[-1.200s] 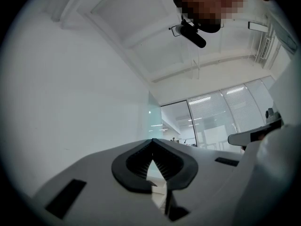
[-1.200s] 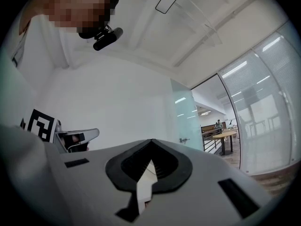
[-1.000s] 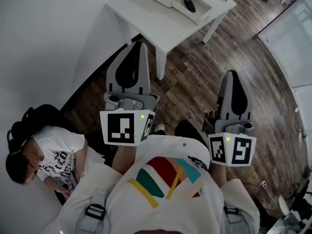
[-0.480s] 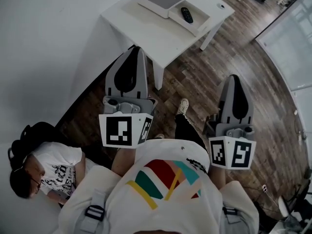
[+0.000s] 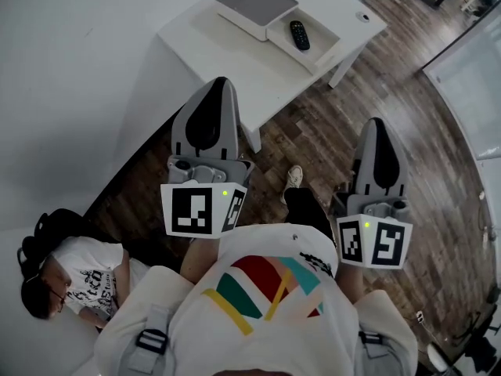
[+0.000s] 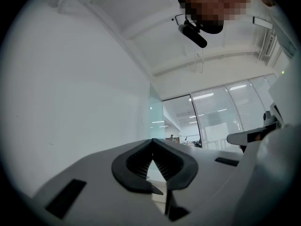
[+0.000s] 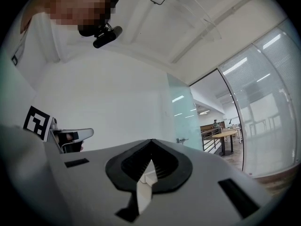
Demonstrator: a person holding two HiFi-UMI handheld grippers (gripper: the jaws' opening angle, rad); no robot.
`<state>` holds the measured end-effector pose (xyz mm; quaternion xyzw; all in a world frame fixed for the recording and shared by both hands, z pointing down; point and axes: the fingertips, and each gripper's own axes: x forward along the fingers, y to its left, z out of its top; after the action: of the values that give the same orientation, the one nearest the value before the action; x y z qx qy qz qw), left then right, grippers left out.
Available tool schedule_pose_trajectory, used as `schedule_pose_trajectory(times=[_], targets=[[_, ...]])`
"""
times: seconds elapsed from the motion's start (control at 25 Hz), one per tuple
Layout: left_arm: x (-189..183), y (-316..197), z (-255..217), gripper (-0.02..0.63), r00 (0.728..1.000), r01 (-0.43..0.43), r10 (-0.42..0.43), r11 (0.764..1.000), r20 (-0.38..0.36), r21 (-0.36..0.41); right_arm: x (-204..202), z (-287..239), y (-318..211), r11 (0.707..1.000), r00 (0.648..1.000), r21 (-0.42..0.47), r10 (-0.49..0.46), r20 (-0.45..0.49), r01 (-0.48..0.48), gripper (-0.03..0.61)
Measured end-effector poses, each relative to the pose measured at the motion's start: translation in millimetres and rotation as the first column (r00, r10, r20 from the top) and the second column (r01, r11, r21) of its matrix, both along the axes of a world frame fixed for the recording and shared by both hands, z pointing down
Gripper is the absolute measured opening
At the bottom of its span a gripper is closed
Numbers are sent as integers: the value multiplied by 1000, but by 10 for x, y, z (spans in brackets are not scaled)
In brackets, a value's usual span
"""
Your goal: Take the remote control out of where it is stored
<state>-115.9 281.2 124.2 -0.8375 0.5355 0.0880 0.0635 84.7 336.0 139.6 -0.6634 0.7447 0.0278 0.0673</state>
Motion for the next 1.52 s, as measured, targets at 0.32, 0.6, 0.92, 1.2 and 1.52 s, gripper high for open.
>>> schedule_pose_trajectory(times=[0.32,0.6,0.92,1.2,1.52], targets=[[271,-439,-50,6,997,61,-61,998,38,-16,379,57,-561,998,996,-18,-58,69,59,0],[467,-755,-59,6,996,78,-76,996,45,-36,508,95,-934,994,992,-55,-94,87,99,0],[795,-1265,19,6,995,95,-93,994,30,-60,820,155,-1327,988,988,-93,-114,104,124,0],[1071,-1540,113,6,992,114,-110,990,61,-79,1099,307,-1712,982,982,-113,-133,133,149,0],[1054,-1760,6,6,987,144,-139,987,79,-65,1080,338,-1985,971,971,-138,-170,168,194,0]])
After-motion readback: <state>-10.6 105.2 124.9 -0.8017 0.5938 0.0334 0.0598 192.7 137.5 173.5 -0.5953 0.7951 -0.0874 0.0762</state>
